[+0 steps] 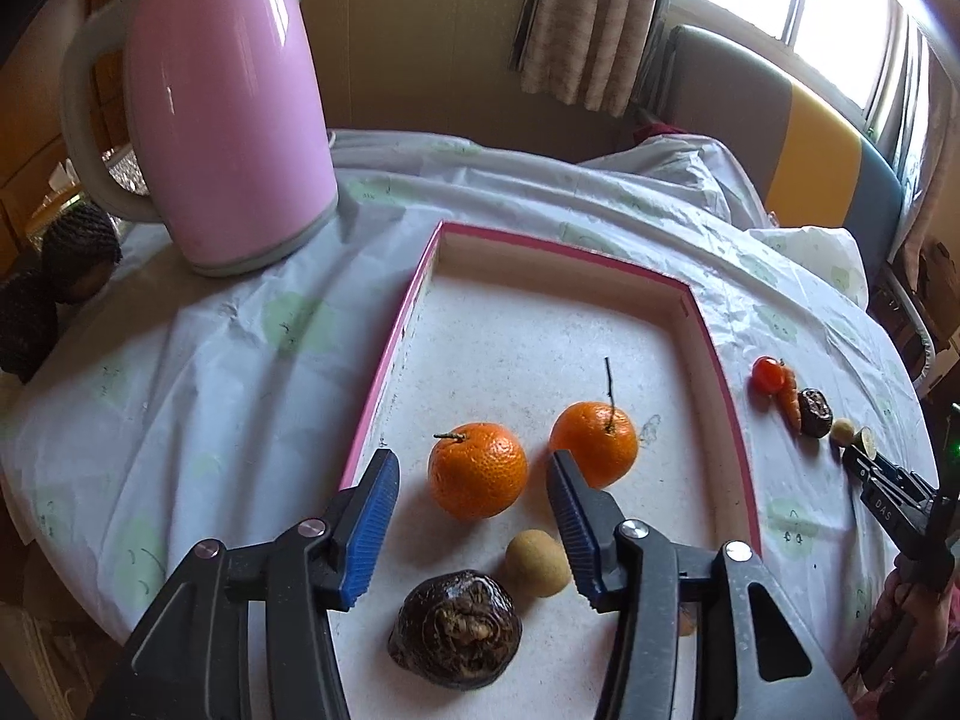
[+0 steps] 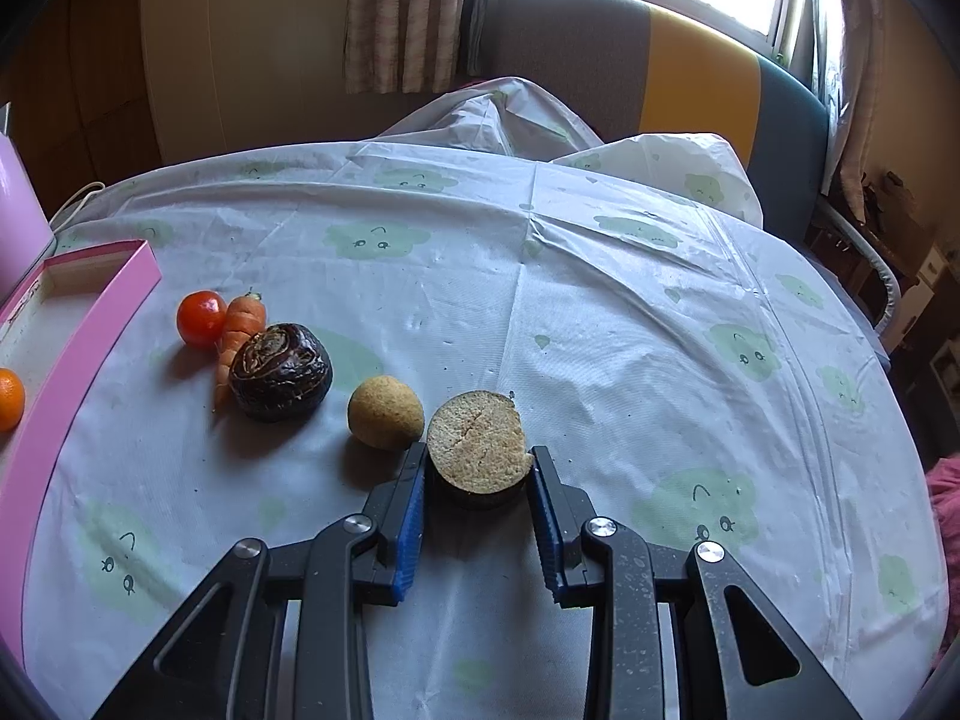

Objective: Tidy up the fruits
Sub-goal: 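Carry the eggplant slice into the tray and open the right gripper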

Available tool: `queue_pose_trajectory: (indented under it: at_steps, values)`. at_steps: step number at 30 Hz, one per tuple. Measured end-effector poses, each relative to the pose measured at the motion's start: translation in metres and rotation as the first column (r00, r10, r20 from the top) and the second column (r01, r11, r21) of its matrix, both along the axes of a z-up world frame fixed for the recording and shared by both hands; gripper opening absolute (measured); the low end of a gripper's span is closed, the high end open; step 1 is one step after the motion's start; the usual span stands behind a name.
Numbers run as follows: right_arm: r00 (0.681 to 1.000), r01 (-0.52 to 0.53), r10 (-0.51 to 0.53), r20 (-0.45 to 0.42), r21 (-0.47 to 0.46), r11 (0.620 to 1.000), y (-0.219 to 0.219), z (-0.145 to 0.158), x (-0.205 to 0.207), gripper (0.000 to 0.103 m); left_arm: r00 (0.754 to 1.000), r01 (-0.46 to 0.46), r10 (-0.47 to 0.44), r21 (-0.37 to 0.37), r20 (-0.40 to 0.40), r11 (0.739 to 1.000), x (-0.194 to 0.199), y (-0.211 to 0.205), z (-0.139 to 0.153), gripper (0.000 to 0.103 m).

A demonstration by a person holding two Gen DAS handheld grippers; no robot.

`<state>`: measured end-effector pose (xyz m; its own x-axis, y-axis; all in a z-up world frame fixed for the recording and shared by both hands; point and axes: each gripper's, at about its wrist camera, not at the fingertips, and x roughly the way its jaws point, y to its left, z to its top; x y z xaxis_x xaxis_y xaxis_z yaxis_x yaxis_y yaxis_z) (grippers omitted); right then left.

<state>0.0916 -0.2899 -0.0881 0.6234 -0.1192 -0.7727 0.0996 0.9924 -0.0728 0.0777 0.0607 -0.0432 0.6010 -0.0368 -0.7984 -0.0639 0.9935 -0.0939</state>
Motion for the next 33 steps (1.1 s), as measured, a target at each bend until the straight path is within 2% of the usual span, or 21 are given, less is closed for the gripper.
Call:
queue_pose_trajectory:
  at_steps: [11,18,26,33]
  values:
    - [1.000,-0.019,0.019,0.008,0.035,0.999,0.014,0.007,-0.033,0.032,0.995,0.041,-0.044,0.040,0.088,0.998,-0.030,-0.016,0.025,0.054]
    - [0.990,-0.131,0.128,0.051,0.070,0.989,0.052,0.028,-0.041,0.032,0.994,0.042,-0.046,0.043,0.103,0.998,-0.040,-0.014,0.028,0.055]
    - [0.937,-0.344,0.335,0.102,0.097,0.934,0.131,0.056,-0.036,0.032,0.994,0.034,-0.037,0.028,0.103,0.999,-0.045,-0.006,0.026,0.055]
    - [0.881,-0.472,0.466,0.077,0.100,0.876,0.188,0.056,-0.026,0.032,0.995,-0.001,-0.001,0.019,0.097,1.000,-0.046,0.008,0.023,0.055]
